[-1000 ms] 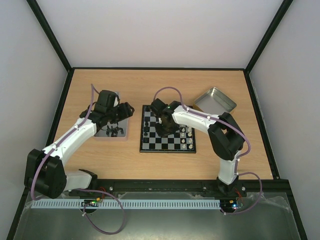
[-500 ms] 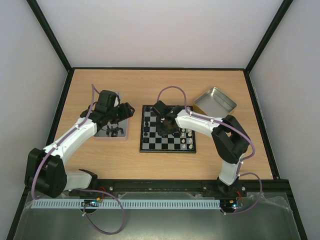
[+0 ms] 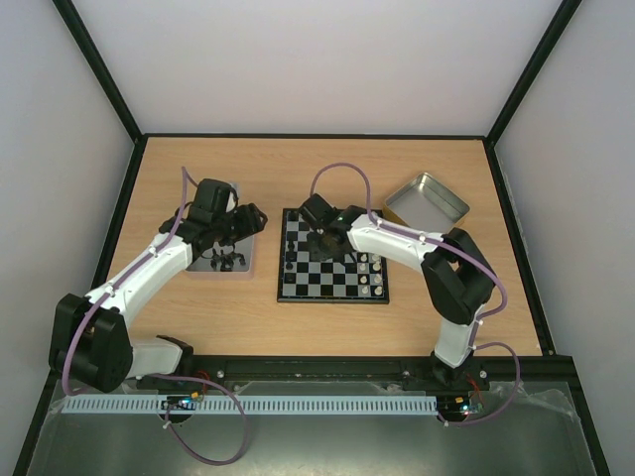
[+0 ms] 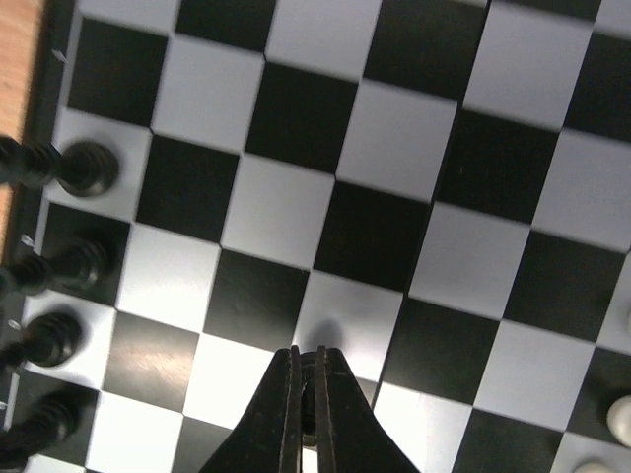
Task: Set up the chess pieces on the board
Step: Pick up the chess piece from the chessboard, then place the chess piece on the chessboard.
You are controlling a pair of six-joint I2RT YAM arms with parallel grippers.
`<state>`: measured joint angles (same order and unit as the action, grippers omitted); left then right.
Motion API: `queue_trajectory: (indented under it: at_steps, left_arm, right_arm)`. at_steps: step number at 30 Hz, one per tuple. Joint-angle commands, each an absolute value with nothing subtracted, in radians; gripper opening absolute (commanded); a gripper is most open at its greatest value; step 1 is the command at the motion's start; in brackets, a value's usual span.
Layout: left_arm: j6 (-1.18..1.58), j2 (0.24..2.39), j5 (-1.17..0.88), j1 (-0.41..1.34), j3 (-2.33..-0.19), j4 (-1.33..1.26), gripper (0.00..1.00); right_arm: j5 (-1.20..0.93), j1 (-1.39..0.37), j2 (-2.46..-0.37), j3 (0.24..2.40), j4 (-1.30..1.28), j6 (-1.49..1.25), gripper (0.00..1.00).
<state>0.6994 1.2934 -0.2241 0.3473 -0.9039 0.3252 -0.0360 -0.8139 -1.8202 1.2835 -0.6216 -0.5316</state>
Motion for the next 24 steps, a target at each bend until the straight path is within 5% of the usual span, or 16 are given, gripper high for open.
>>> queue_trajectory:
  at_steps: [1, 24]
  left_arm:
    - [0.713, 1.286, -0.196, 0.345, -0.898, 0.344, 0.65]
    - [0.831, 1.182, -0.052, 0.277, -0.829, 0.366, 0.66]
  right_arm:
    - [0.049, -0.821, -1.814, 1.372, -0.563, -0.516, 0.02]
    - [0.073, -0.809, -2.162, 1.77, -0.522, -0.448, 0.02]
